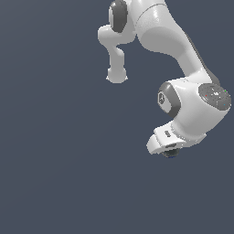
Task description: Pick up the object and move it to a goal position.
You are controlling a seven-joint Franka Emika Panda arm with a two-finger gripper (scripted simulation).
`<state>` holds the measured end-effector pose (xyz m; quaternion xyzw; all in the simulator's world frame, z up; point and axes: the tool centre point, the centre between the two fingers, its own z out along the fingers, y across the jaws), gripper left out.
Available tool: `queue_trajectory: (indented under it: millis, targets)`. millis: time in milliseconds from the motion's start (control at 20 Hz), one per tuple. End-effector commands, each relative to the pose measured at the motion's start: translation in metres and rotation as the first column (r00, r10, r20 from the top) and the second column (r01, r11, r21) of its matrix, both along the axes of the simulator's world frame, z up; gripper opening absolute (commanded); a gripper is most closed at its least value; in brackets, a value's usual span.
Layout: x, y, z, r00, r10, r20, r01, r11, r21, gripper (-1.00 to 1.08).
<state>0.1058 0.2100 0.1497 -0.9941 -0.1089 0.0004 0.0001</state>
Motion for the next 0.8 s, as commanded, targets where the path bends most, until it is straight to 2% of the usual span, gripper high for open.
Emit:
queue_trajectory:
  millis: [0,750]
  targets:
    - [0.006,0.006,0.006,1.000,-0.001,0.001,0.001,1.000,0.000,-1.00]
    - [0.019,0.021,0.017,1.000,-0.001,0.001,0.001,1.000,0.000,-1.00]
